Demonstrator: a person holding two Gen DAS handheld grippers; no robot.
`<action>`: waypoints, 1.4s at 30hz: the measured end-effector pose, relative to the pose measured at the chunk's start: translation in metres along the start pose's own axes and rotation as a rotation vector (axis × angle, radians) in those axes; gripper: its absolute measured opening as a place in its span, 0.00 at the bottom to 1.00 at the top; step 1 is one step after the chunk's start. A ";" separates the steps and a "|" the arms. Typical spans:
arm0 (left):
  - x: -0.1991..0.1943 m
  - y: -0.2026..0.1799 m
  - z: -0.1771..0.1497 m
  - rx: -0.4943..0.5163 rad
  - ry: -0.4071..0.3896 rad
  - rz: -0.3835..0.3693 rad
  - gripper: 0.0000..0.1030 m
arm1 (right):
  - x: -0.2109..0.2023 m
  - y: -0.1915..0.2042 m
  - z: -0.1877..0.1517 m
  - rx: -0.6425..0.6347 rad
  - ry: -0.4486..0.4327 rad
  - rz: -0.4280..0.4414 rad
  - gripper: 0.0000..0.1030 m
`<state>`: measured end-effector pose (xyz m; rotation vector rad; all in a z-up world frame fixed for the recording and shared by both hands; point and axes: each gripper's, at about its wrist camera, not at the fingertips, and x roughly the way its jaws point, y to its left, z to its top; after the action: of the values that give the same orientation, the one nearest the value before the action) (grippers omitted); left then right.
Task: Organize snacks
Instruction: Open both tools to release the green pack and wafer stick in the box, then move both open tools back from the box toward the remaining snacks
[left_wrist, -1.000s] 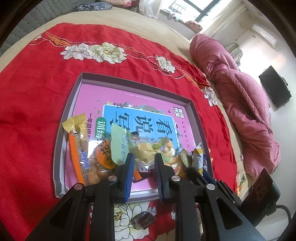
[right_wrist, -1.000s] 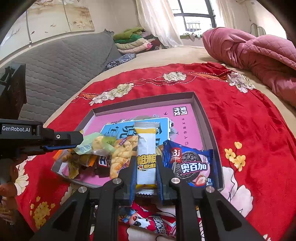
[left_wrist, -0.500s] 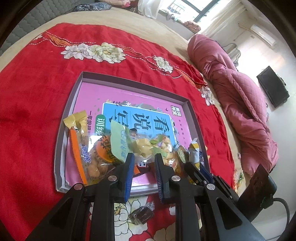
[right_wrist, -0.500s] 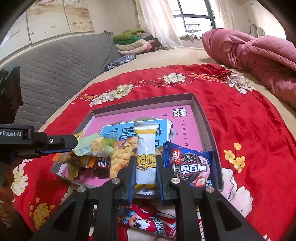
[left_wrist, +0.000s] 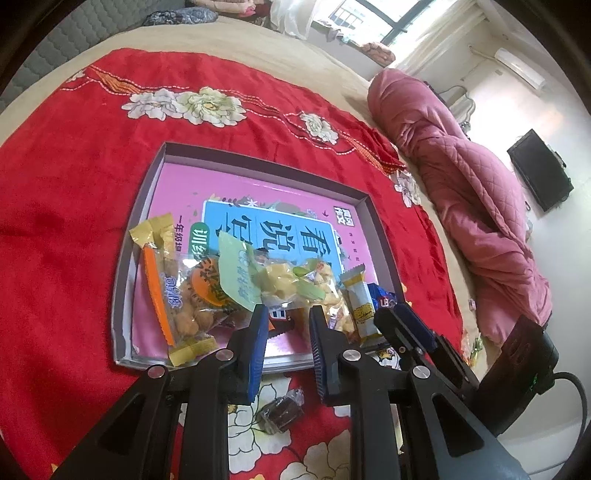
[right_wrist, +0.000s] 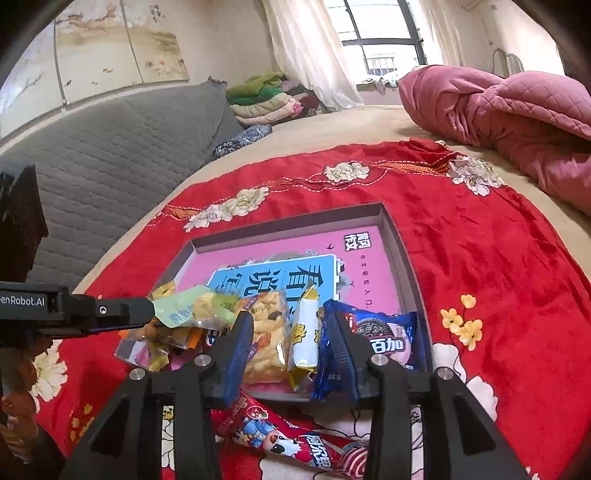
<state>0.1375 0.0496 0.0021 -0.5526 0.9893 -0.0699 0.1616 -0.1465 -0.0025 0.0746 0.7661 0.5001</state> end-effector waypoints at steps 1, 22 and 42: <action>-0.001 0.001 0.000 -0.001 -0.003 0.005 0.22 | -0.001 0.000 0.000 0.003 -0.001 -0.002 0.41; -0.018 -0.004 -0.016 0.063 0.011 0.042 0.35 | -0.044 0.001 -0.010 -0.020 -0.005 -0.030 0.62; -0.011 -0.014 -0.056 0.171 0.112 0.050 0.35 | -0.050 0.013 -0.028 -0.155 0.097 -0.071 0.62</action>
<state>0.0890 0.0180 -0.0065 -0.3701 1.0941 -0.1401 0.1068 -0.1615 0.0122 -0.1215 0.8197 0.4968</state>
